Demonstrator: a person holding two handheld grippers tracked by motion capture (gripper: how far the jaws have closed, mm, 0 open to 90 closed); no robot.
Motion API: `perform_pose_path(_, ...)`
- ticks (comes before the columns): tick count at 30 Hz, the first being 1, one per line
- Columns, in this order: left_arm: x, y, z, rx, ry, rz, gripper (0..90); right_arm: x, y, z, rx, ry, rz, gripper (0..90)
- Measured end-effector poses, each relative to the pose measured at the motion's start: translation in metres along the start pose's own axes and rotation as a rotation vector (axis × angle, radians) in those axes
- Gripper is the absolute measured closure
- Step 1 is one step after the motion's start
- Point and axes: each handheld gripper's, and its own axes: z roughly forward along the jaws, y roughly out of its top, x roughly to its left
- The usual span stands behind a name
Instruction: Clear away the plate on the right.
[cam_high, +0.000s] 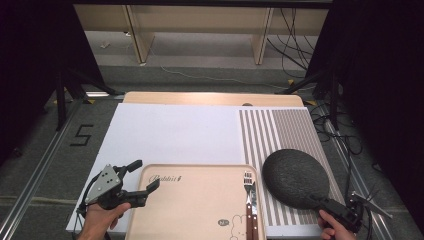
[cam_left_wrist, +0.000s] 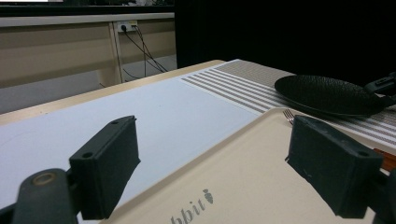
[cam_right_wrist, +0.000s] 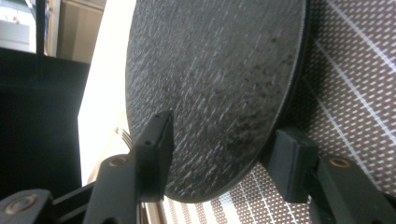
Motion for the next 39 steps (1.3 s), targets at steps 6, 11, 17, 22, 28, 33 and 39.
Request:
perform_pose_path(6,0.000,0.000,0.000,0.001,-0.002,0.002,15.7,-0.002,-0.001,0.000,-0.029,0.008,0.016,52.3)
perform_pose_path(11,0.000,0.000,0.000,0.001,-0.006,0.004,15.7,-0.002,-0.003,0.000,-0.036,0.006,0.070,55.5)
perform_pose_path(17,0.000,0.000,0.000,0.002,-0.007,0.005,15.7,-0.005,-0.005,0.001,-0.055,-0.002,0.095,62.0)
perform_pose_path(22,0.000,0.000,0.000,0.002,-0.006,0.005,15.7,-0.006,-0.005,0.001,-0.064,0.006,0.153,66.9)
perform_pose_path(28,-0.001,0.000,0.001,0.003,-0.006,0.005,15.7,-0.008,-0.006,0.002,-0.075,-0.001,0.156,73.5)
perform_pose_path(33,-0.001,0.000,0.001,0.003,-0.006,0.005,15.7,-0.011,-0.006,0.002,-0.083,-0.013,0.146,78.1)
perform_pose_path(39,0.000,0.000,0.001,0.004,-0.008,0.006,15.7,-0.012,-0.006,0.002,-0.091,0.001,0.158,79.7)
